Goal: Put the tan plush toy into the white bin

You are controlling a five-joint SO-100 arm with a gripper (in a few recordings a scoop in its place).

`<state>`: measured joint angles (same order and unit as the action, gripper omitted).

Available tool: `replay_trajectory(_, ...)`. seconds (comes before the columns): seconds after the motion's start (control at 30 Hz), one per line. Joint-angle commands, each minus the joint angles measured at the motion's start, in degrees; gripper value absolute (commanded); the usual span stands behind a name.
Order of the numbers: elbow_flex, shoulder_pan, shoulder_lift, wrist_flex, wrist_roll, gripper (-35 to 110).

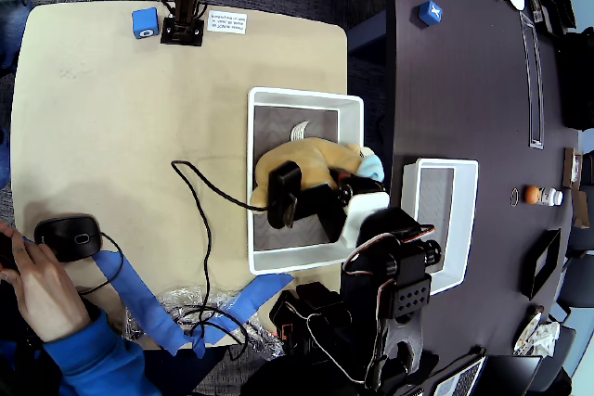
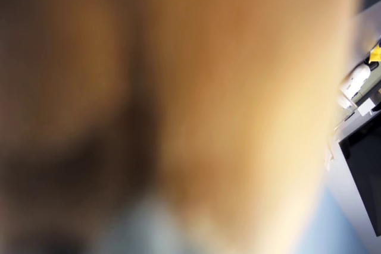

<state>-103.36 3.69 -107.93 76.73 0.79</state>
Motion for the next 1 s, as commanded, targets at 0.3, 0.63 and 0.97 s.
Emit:
replay_trajectory(0.3,-0.53,0.7,-1.49,-1.14,0.26,3)
replay_trajectory(0.63,0.26,2.9,-1.67,4.83,0.44,29)
replay_trajectory(0.97,3.69,4.39,-12.39,13.8,0.44,48)
